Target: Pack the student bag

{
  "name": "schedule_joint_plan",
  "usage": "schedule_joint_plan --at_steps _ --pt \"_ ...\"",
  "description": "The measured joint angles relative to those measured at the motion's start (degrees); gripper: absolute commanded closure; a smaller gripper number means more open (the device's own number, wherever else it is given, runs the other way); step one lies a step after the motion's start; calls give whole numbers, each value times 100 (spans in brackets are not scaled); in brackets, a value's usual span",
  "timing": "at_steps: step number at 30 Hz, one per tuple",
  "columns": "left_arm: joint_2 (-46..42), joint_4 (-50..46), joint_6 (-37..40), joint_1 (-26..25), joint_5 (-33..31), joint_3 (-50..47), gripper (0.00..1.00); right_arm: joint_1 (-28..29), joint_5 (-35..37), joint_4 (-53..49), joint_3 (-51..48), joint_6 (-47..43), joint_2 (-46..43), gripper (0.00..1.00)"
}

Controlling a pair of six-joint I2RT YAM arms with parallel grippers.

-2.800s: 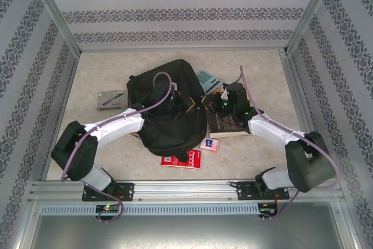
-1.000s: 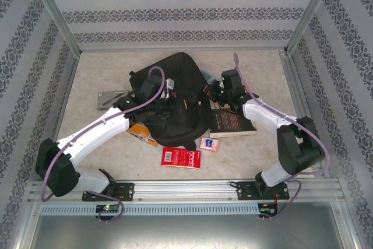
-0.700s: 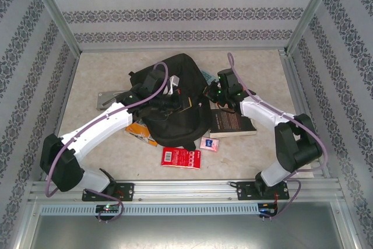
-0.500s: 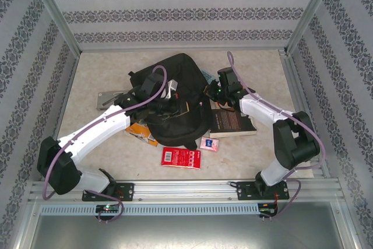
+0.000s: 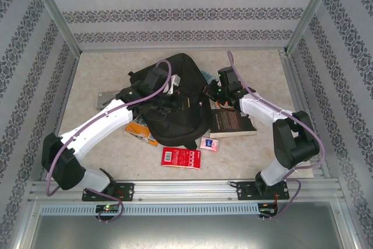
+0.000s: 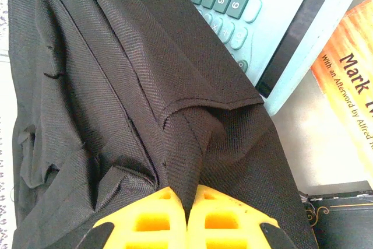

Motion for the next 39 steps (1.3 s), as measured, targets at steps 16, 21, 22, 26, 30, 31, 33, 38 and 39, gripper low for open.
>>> schedule_joint_plan --at_steps 16,21,22,26,30,31,33,38,39 --pt "1443 -184 3211 0 251 935 51 -101 -330 17 -2 -151 -37 100" --pt "1443 -275 4572 0 50 859 46 -111 -439 22 0 -170 -37 100" --pt "1443 -264 4828 0 63 800 46 -114 -459 26 0 -170 -37 100" --pt "1508 -264 5517 0 151 645 45 -111 -542 55 0 -170 -37 100" --pt "1768 -260 5963 0 188 680 44 -114 -625 151 -2 -164 -28 100" --pt "1838 -258 6035 0 184 686 44 -111 -645 190 -2 -157 -20 100" --pt "1998 -260 6186 0 162 704 48 -111 -691 249 -2 -142 7 100" --pt "2249 -258 6417 0 31 800 76 -114 -728 280 -2 -127 66 100" --pt "2249 -254 6472 0 13 804 83 -114 -734 280 -2 -127 68 100"
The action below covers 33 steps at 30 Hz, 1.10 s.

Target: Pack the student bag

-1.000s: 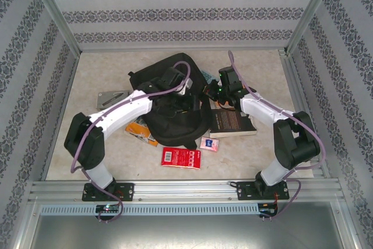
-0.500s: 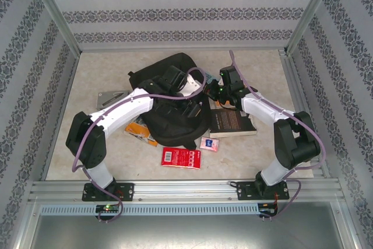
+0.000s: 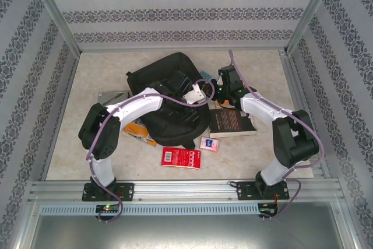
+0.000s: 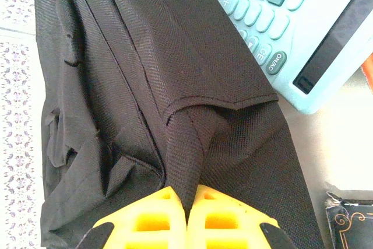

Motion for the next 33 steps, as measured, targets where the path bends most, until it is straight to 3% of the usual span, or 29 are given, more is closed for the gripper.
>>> schedule_joint_plan --at_steps 4,14,33 --pt "-55 74 107 -2 -31 17 100 -35 -33 2 0 -2 15 100" --pt "-407 177 354 -153 -505 -48 100 -35 -96 37 33 -2 236 100" --pt "-1386 -66 531 -765 -1209 -710 100 -181 -304 -634 1121 -332 911 100"
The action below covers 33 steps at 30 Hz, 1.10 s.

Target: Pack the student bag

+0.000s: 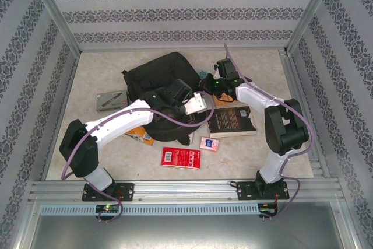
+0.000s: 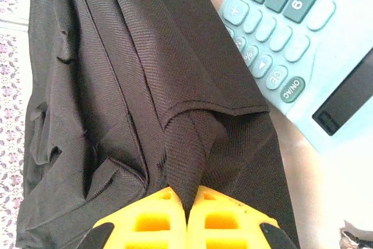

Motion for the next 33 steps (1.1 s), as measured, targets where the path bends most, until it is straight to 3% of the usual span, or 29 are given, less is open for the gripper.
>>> schedule_joint_plan --at_steps 1,4,6,8,18,26,29,33 --pt "-13 4 0 -2 -24 -33 100 0 0 -61 76 -66 24 99" --pt "-24 7 0 -4 -83 -133 100 0 9 -184 199 -223 46 60" --pt "-24 4 0 -35 -81 -168 100 -4 111 -201 221 -319 33 47" --pt "-22 7 0 -66 -81 -170 100 -7 175 -295 221 -400 -22 43" --pt "92 7 63 -74 -76 48 100 68 -28 -748 -313 57 -1032 46" --pt "92 7 105 -74 -76 111 100 479 -321 -833 -828 321 -1110 47" --pt "92 7 131 -74 -79 111 100 608 -409 -828 -835 348 -1110 61" --pt "92 4 177 -74 -83 111 100 634 -396 -826 -901 330 -1121 95"
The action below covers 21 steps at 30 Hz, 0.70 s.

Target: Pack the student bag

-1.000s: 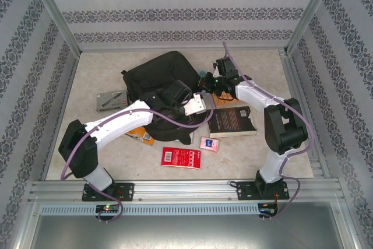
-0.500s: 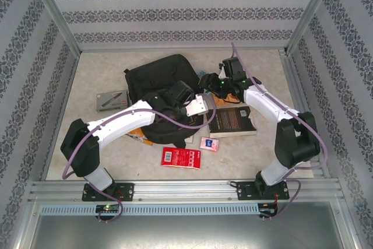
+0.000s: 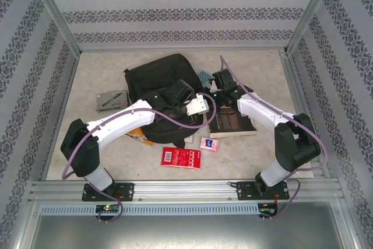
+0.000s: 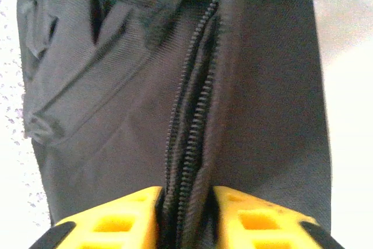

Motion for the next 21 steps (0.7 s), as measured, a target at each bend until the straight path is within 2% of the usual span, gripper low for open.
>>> schedule_joint_plan --at_steps 1,8,13,21 --pt "0 -2 15 0 -11 0 100 -17 4 -15 -24 13 -2 100" --pt "-55 -28 85 0 -76 -2 100 -197 37 -350 157 -210 -31 100" --pt "-289 -46 127 0 -195 -9 100 -363 98 -944 850 -605 20 100" --pt "-614 -33 142 0 -466 -293 100 -498 190 -1740 1893 -1220 566 100"
